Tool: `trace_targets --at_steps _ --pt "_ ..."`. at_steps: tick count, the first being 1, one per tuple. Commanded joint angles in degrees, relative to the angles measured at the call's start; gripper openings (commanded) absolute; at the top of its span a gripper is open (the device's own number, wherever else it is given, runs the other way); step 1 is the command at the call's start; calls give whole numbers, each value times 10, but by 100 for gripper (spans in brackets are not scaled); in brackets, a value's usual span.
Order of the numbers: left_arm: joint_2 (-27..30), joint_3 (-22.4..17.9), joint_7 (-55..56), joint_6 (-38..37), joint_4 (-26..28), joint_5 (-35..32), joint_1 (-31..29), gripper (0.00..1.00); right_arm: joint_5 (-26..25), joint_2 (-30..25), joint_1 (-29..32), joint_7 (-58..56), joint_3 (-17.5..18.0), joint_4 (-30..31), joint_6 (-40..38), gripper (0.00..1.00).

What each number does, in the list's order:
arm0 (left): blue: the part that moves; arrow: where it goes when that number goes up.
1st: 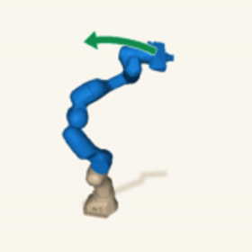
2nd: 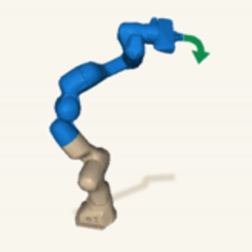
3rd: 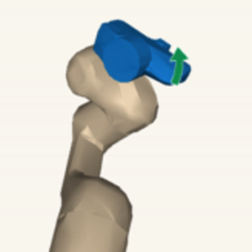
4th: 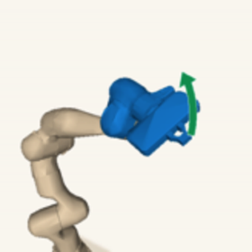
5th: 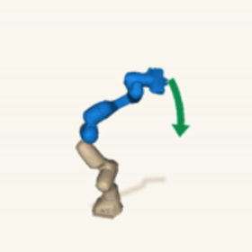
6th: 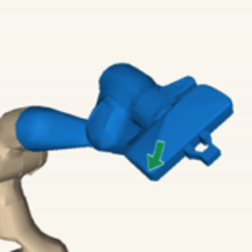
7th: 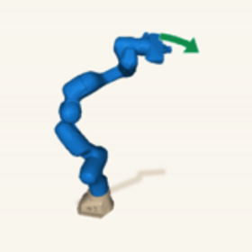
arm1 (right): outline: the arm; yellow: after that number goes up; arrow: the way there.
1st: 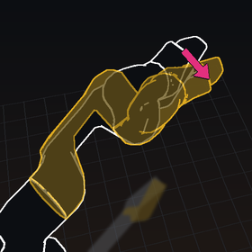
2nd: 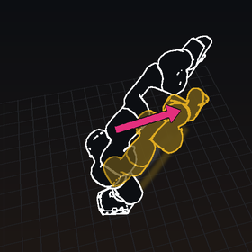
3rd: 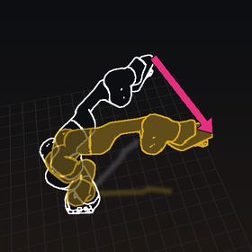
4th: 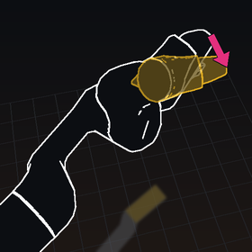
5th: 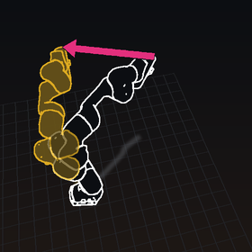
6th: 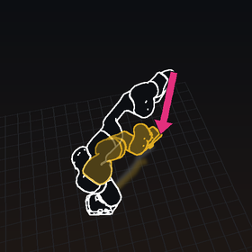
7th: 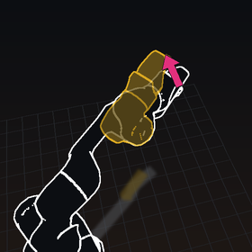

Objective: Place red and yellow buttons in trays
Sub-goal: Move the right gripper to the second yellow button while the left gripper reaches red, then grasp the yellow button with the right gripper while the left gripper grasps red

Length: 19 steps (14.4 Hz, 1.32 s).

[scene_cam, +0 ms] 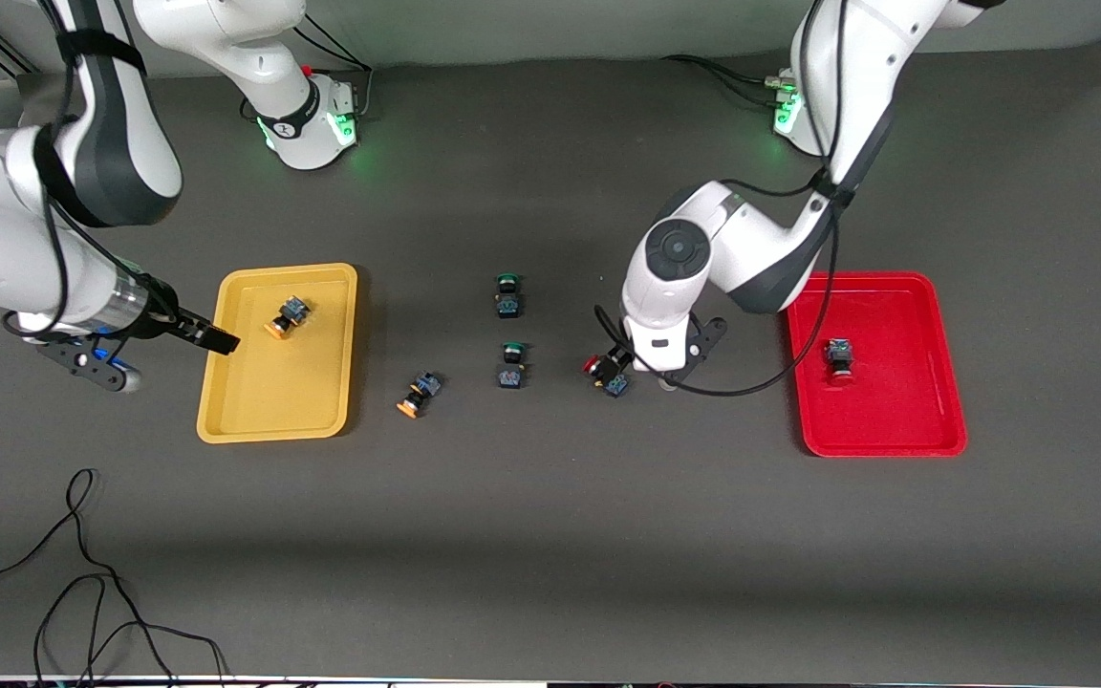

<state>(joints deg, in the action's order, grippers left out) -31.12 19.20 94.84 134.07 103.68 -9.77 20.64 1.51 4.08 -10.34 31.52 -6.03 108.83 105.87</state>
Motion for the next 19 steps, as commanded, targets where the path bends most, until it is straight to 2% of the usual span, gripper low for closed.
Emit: trace_targets --at_steps 1,3,6,9,10,11,12,13,14,16,19 --pt "-52 -11 96 24 -30 -71 23 100 8 34 -5 67 42 -63 -25 100" --pt "-80 -11 99 32 -45 -87 24 100 8 58 -4 134 86 -84 -22 100" --pt "-111 -11 98 32 -77 -97 28 100 1 106 -5 201 127 -112 5 100" --pt "-124 -11 96 32 -90 -97 28 98 -2 145 -7 227 144 -108 58 100" --pt "-126 -11 96 32 -94 -97 28 80 -2 156 -10 238 145 -106 78 100" --pt "-127 -11 96 32 -94 -97 28 47 -3 170 -16 249 147 -103 99 100" --pt "-127 -11 97 31 -94 -97 28 24 -10 185 -19 262 150 -101 114 100" --pt "-127 -11 96 31 -95 -97 28 11 -27 196 -21 283 160 -90 133 100" --pt "-126 -10 93 28 -96 -97 28 3 -46 200 -21 300 171 -72 159 100" --pt "-120 -10 66 0 -123 -97 25 0 -58 206 -21 312 174 -20 228 100" --pt "-92 5 -62 -110 -182 -69 -9 0 -58 235 -21 312 175 36 326 100"
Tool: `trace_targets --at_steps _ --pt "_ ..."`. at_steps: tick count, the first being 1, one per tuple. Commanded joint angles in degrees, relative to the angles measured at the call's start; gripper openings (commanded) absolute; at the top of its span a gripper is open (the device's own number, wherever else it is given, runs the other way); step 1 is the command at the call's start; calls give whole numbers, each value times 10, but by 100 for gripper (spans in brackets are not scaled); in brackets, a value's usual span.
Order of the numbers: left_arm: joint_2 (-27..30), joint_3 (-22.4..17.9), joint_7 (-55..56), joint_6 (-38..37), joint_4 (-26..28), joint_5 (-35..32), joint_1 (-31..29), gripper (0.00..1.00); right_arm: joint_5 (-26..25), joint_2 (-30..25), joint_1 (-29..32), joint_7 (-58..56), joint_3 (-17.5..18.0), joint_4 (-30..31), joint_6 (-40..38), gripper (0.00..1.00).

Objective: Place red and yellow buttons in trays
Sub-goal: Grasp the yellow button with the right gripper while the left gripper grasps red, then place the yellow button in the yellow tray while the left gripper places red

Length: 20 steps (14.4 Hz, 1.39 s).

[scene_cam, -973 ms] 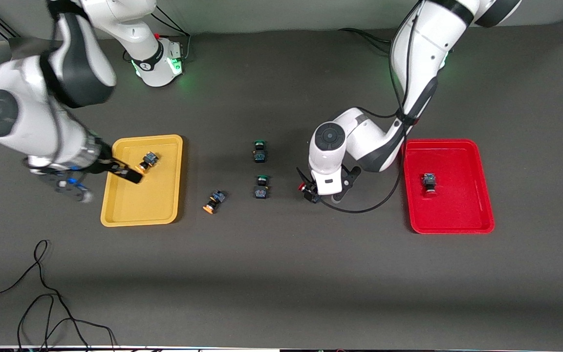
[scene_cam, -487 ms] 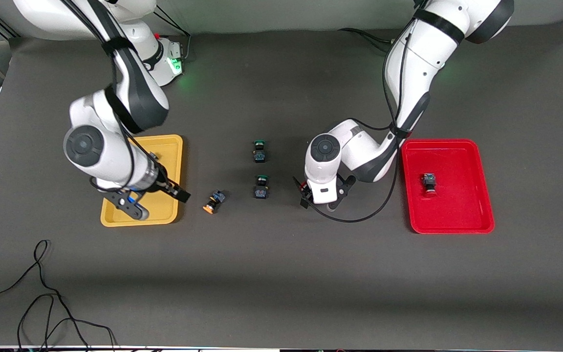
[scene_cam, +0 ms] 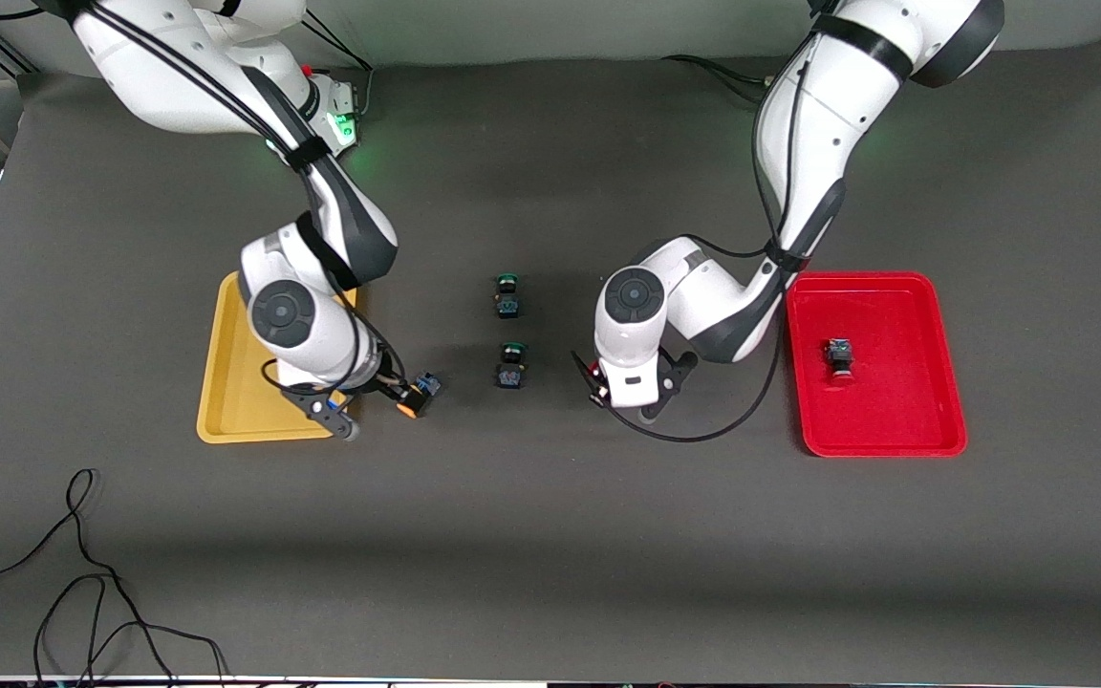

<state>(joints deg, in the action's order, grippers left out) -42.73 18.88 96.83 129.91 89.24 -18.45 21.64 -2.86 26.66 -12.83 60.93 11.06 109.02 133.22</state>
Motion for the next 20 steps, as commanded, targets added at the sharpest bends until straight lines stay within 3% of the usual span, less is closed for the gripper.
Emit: trace_targets --at_steps 1,5,6,7,9,10,13,15,18,20 --pt "40 17 -151 -92 -39 48 -43 0 -14 22 3 18 4 42 76 100" --pt "130 22 -439 -240 -9 122 -129 0 -18 60 3 18 4 50 129 98" --pt "152 22 -499 -262 13 122 -158 0 -18 62 3 19 5 49 131 87" --pt "177 22 -560 -272 42 122 -188 0 -18 62 3 18 5 49 131 70" --pt "227 22 -700 -273 107 122 -264 0 -18 62 3 18 5 49 130 20" --pt "237 21 -766 -270 130 122 -303 0 -18 62 3 22 5 48 129 0" --pt "230 18 -913 -231 167 111 -382 0 -18 54 3 26 5 48 124 0" --pt "225 18 -952 -139 226 94 -421 0 -17 24 7 16 4 45 95 0" --pt "203 4 -954 -26 290 56 -426 0 -14 -41 18 -23 -7 25 -27 0" --pt "196 -2 -962 6 306 54 -429 0 -9 -84 24 -70 -31 16 -98 0"
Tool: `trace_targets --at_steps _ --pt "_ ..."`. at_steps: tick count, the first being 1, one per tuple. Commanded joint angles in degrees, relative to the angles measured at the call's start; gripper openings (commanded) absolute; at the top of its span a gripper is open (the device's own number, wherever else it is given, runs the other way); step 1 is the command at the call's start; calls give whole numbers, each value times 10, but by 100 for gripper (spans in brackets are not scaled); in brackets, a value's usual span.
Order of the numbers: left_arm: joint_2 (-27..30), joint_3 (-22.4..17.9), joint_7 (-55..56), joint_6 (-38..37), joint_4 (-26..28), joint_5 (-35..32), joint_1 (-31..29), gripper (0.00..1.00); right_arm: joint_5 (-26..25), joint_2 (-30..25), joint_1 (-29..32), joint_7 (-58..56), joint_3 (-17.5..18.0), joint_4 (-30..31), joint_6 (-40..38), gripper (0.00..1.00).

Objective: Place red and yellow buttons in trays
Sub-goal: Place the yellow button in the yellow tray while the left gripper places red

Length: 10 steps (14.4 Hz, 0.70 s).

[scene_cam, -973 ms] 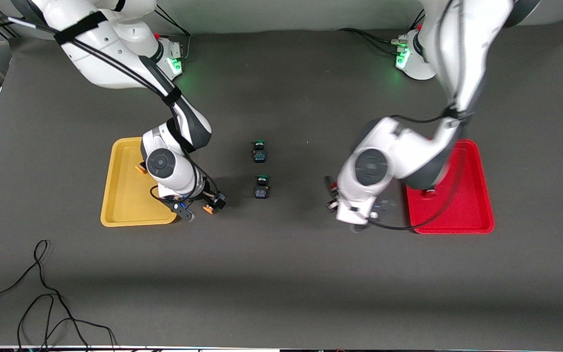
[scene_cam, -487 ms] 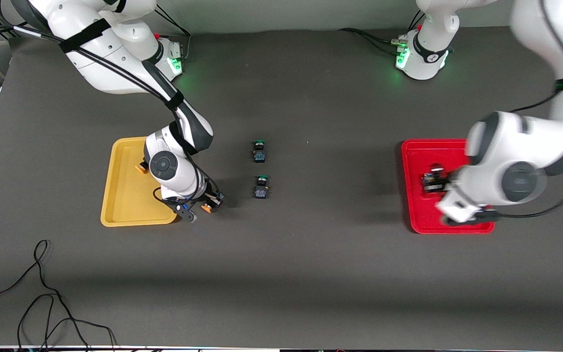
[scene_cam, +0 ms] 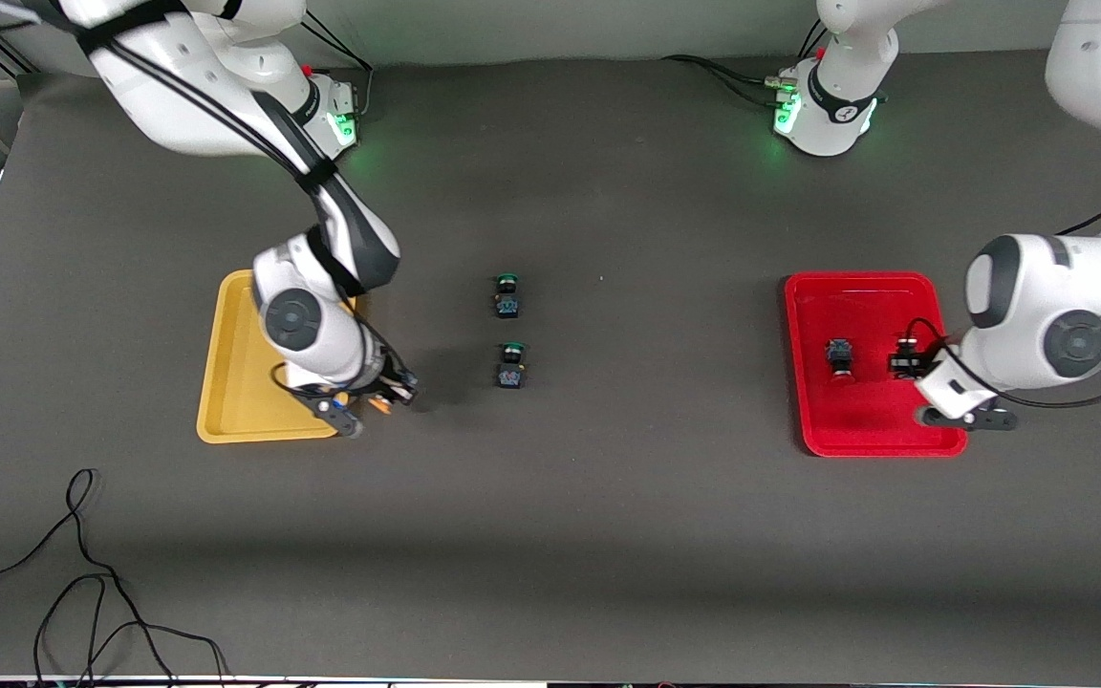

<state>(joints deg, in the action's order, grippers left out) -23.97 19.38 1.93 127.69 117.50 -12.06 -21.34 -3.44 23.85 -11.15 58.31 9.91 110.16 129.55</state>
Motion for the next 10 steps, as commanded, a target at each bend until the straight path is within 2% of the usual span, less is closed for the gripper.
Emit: trace_targets --at_steps 1,2,3,4,6,7,10 --pt "3 -11 -17 30 24 -15 1 0 -3 -79 7 -79 -39 6 -84 0" --pt "-1 -12 -17 29 22 -28 1 8 -2 -98 7 -113 -59 8 -103 0" --pt "-1 -12 -17 26 18 -31 1 77 5 -110 7 -147 -81 8 -123 0" --pt "2 -12 -17 18 11 -31 1 100 18 -120 7 -192 -103 9 -141 0" --pt "9 -11 -18 -19 -15 -31 1 100 45 -140 7 -245 -139 33 -145 0" --pt "11 -9 -18 -50 -37 -30 2 100 46 -141 7 -263 -153 52 -123 0" --pt "32 -1 -28 -150 -106 -24 4 100 47 -109 7 -304 -175 141 48 0"
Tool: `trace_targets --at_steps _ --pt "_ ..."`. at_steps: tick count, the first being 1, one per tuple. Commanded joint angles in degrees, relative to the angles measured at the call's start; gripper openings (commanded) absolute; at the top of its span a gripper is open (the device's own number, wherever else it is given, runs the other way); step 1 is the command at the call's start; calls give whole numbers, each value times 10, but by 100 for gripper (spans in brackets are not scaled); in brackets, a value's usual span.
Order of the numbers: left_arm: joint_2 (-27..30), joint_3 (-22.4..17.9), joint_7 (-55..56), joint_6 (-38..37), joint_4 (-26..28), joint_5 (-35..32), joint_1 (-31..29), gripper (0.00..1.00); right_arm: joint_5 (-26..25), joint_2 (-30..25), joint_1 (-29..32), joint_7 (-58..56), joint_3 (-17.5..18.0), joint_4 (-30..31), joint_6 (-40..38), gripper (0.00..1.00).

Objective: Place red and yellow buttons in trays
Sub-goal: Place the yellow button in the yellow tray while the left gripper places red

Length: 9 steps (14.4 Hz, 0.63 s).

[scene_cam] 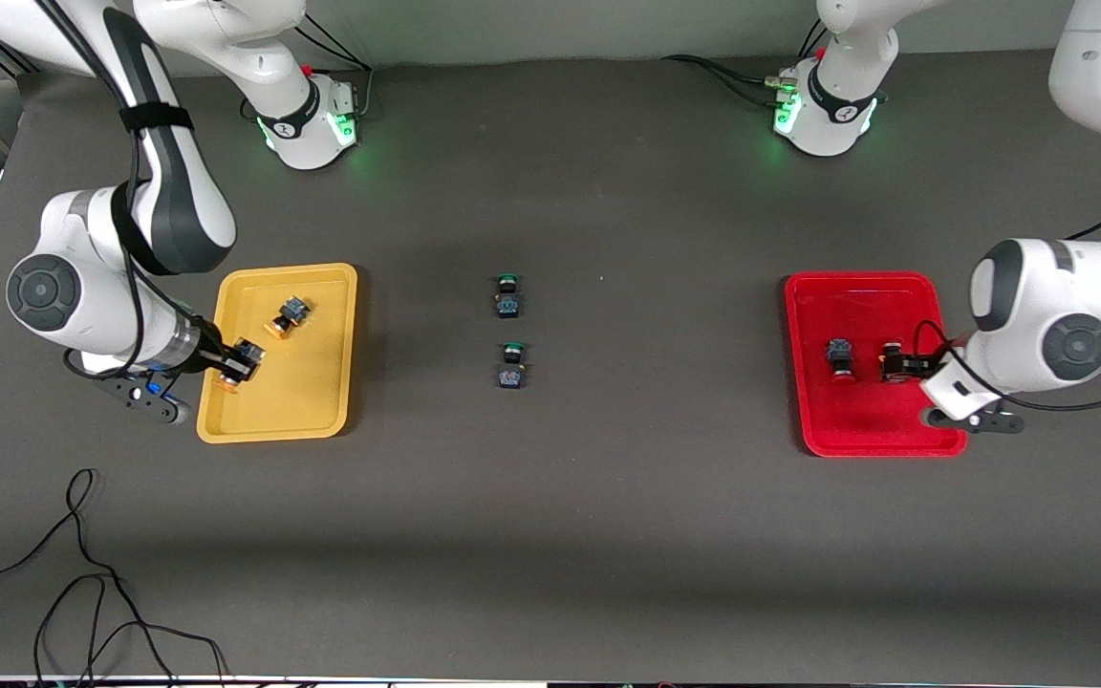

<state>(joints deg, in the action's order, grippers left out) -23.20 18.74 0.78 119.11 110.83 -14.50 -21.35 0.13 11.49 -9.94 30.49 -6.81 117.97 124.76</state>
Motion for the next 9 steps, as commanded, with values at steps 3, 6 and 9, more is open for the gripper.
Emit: trace_targets --at_steps 3,6,9 --pt "53 23 -26 -168 -111 12 8 100 27 67 -5 -25 -8 100 202 0" --pt "87 30 -26 -271 -183 57 8 100 36 78 -5 -25 -8 101 203 0" --pt "134 29 -26 -298 -197 94 8 100 58 90 -5 -25 -8 99 204 0"
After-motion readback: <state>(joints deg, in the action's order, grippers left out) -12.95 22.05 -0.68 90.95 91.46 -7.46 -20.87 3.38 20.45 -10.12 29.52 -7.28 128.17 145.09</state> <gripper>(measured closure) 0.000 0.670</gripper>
